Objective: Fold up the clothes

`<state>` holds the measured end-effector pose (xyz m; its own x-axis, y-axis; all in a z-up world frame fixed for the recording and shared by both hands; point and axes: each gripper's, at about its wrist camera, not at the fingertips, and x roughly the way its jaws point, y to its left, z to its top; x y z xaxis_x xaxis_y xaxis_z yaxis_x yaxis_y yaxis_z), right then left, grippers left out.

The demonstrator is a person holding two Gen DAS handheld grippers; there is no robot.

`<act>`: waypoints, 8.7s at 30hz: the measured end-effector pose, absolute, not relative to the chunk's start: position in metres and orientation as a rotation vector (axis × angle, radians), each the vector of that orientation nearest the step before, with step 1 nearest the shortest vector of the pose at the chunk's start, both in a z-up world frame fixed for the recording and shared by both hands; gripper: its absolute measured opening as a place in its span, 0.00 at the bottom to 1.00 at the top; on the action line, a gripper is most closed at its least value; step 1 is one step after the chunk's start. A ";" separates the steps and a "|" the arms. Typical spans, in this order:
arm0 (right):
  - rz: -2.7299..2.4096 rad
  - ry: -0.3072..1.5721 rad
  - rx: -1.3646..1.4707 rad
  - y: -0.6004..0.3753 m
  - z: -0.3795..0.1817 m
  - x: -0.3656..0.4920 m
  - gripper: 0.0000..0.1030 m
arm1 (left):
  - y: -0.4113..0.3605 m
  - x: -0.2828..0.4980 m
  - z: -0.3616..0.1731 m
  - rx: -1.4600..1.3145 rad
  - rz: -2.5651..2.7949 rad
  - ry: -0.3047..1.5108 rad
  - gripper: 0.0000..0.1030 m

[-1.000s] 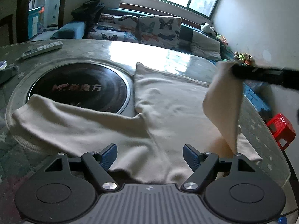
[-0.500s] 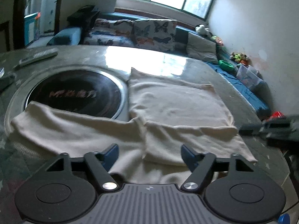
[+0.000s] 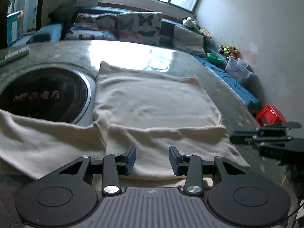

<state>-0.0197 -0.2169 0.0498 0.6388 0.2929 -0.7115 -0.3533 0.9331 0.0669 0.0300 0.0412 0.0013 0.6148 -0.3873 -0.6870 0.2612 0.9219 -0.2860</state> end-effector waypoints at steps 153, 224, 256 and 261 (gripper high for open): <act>0.581 0.636 -0.672 -0.158 0.024 -0.129 0.63 | 0.017 -0.058 -0.005 0.589 -0.704 0.523 0.07; 0.630 0.691 -0.226 -0.207 0.129 -0.073 0.08 | 0.037 -0.022 0.060 0.426 -0.732 0.575 0.05; 0.316 0.686 -0.014 -0.205 0.046 0.030 0.25 | 0.008 0.100 0.009 0.240 -0.433 0.691 0.20; 0.357 0.730 -0.024 -0.186 0.040 0.040 0.22 | -0.008 0.094 0.012 0.231 -0.497 0.705 0.19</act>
